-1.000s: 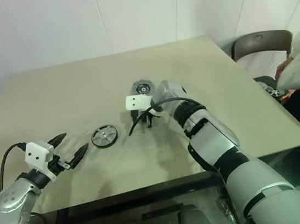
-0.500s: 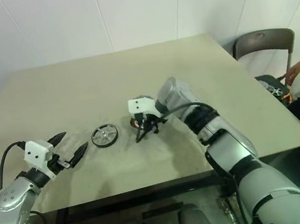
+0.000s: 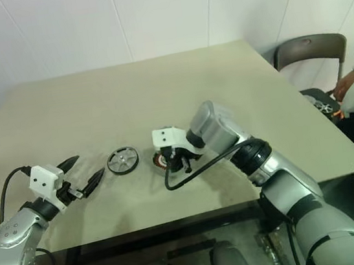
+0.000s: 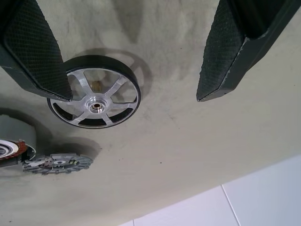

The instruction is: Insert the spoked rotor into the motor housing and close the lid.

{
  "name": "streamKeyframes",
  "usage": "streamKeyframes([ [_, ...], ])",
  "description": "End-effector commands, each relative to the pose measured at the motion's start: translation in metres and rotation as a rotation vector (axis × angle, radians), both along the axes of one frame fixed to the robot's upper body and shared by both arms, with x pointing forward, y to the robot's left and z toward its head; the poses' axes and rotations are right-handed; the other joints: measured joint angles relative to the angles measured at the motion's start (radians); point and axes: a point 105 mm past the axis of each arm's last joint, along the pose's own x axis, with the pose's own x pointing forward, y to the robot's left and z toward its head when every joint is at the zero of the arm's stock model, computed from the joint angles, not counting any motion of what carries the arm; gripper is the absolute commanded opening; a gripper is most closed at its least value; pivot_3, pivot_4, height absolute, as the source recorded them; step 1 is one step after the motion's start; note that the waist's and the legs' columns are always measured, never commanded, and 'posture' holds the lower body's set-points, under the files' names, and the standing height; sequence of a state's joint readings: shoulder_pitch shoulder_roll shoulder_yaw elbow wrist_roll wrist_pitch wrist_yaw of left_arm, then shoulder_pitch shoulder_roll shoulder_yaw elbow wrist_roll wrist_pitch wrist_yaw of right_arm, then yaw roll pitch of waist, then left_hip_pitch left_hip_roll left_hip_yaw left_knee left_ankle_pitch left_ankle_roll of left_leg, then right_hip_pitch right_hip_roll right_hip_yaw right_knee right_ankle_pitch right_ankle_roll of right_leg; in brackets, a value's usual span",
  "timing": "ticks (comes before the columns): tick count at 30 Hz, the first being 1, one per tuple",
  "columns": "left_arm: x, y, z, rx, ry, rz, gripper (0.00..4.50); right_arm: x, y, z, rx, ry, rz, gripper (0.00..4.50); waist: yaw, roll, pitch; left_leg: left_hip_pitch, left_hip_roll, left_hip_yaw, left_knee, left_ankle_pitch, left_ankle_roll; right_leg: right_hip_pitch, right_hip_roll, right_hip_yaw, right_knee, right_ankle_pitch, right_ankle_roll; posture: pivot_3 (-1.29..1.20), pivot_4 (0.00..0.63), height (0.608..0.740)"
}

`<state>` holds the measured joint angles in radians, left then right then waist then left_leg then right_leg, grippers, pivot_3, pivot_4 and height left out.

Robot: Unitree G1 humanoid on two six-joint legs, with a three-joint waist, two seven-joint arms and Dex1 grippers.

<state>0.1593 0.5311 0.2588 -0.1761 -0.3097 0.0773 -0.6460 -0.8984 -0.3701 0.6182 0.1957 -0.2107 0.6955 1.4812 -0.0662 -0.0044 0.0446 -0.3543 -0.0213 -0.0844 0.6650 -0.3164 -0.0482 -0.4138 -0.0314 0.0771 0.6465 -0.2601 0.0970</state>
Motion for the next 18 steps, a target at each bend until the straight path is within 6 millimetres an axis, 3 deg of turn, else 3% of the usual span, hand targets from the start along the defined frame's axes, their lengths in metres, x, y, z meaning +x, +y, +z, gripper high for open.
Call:
streamKeyframes([
  [1, 0.002, -0.002, 0.011, 0.008, -0.046, -0.006, 4.50, 0.003, 0.006, 0.010, 0.027, -0.066, 0.030, 0.05, 0.000, 0.000, 0.000, 0.000, 0.000, 0.000, 0.000, 0.000, 0.000, 0.000, 0.000, 0.000, 0.000, 0.000, 0.000, 0.00, 0.000, 0.740],
  [7, 0.002, -0.002, 0.010, 0.008, -0.046, -0.004, 4.50, 0.004, 0.005, 0.011, 0.035, -0.054, 0.016, 0.05, 0.000, 0.000, 0.000, 0.001, 0.000, 0.000, 0.000, 0.000, 0.000, 0.001, 0.000, 0.000, 0.001, 0.000, 0.000, 0.00, 0.000, 0.740],
  [8, 0.002, -0.002, 0.010, 0.008, -0.045, -0.004, 4.50, 0.003, 0.005, 0.012, 0.042, -0.046, 0.016, 0.24, 0.000, 0.000, 0.000, 0.001, 0.000, 0.000, 0.000, 0.000, 0.000, 0.001, 0.000, 0.000, 0.001, 0.000, 0.000, 0.00, 0.000, 0.740],
  [12, 0.003, -0.002, 0.010, 0.007, -0.045, -0.005, 4.50, -0.001, 0.007, 0.019, 0.068, -0.023, 0.015, 1.29, 0.000, -0.001, 0.000, 0.001, 0.000, 0.000, 0.000, 0.000, 0.000, 0.001, 0.000, 0.000, 0.000, 0.000, 0.000, 0.00, 0.000, 0.740],
  [18, 0.005, -0.002, 0.011, 0.006, -0.046, -0.009, 4.50, -0.006, 0.006, 0.029, 0.103, 0.004, 0.018, 3.30, 0.004, -0.001, 0.000, 0.001, 0.000, 0.000, 0.000, 0.000, 0.000, 0.001, 0.000, 0.000, 0.000, 0.000, 0.000, 0.00, 0.000, 0.740],
])
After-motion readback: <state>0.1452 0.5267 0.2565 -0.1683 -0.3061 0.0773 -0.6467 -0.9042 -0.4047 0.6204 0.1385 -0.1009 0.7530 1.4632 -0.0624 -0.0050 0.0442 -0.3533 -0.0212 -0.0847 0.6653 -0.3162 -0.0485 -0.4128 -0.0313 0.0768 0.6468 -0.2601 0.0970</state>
